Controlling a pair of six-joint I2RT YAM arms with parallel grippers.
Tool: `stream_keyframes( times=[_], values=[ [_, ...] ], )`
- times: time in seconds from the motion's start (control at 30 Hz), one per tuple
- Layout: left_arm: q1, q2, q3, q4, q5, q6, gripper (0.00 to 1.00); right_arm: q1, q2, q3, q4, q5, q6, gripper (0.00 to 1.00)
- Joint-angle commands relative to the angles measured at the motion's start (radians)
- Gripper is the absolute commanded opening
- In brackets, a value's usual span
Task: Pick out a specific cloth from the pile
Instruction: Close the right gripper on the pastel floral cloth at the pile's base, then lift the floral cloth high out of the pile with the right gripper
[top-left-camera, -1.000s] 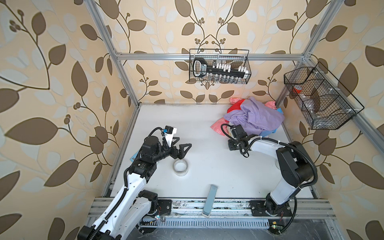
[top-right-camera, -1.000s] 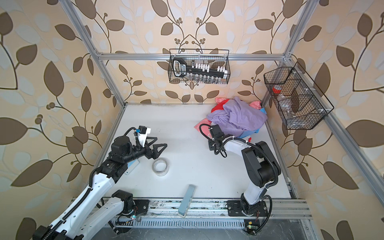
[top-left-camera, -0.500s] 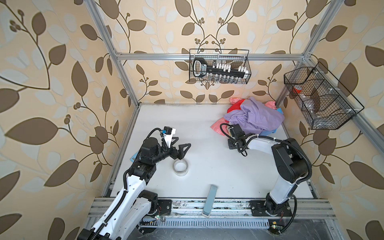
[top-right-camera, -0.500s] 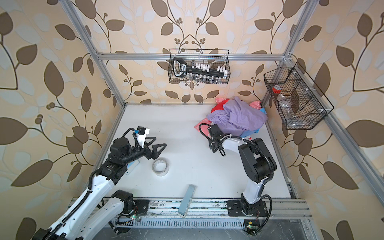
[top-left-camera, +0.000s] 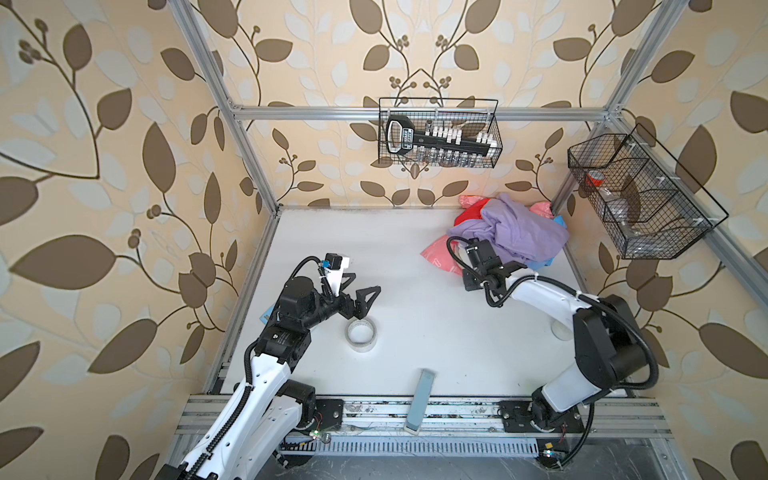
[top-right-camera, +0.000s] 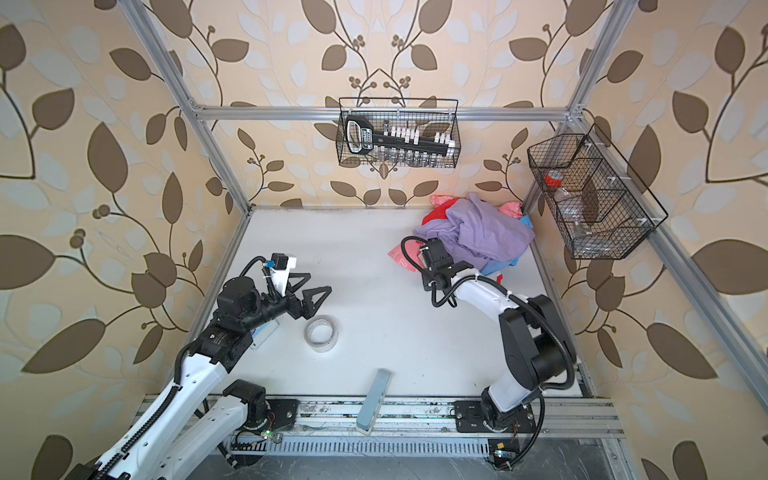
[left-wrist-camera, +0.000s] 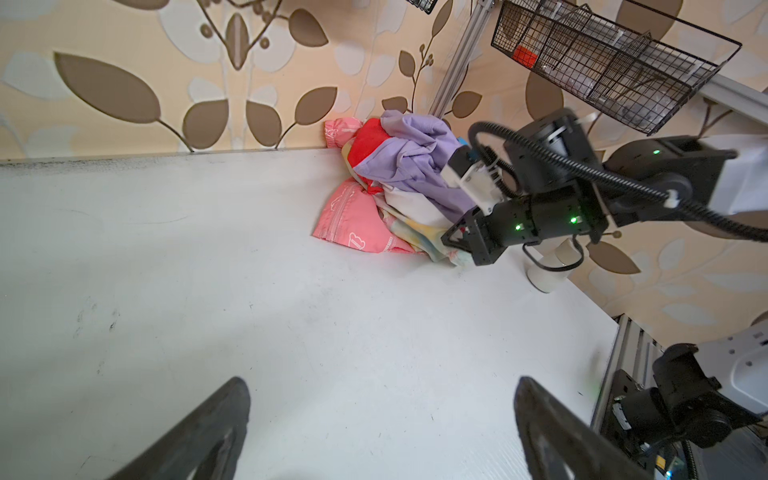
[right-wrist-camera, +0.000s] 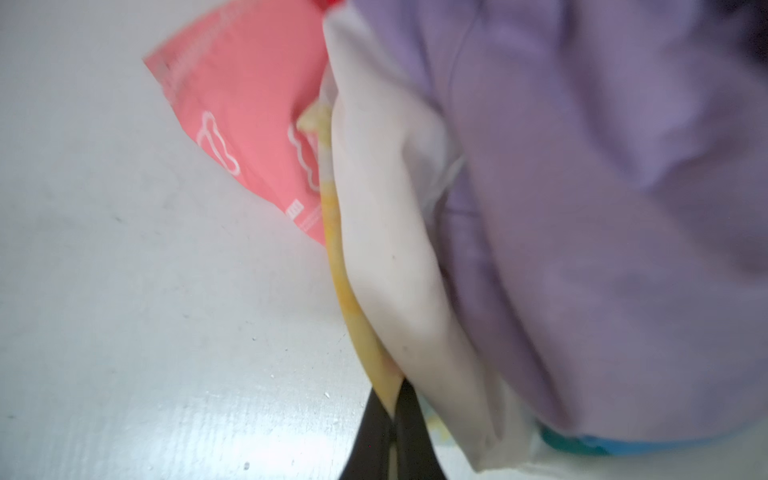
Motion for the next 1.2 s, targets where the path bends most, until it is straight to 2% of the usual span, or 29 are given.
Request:
stream_keyframes(
  times=[0.0,0.17,0.57,1.17],
  values=[
    [-0.014,-0.019,-0.007,0.036,-0.008,-0.007,0.99,0.006,-0.050,0.101,-0.073,0.065,-0.065,0.00],
    [-0.019,-0.031,-0.007,0.030,-0.014,-0.005,0.99,-0.004,-0.058,0.287,-0.170,0.154,-0.141,0.00],
    [-0.028,-0.049,-0.012,0.031,-0.024,-0.006,0.99,-0.082,-0.038,0.621,-0.269,0.205,-0.239,0.00],
    [-0.029,-0.045,-0.012,0.034,-0.028,-0.001,0.99,-0.088,0.077,1.052,-0.295,0.169,-0.304,0.00]
  ],
)
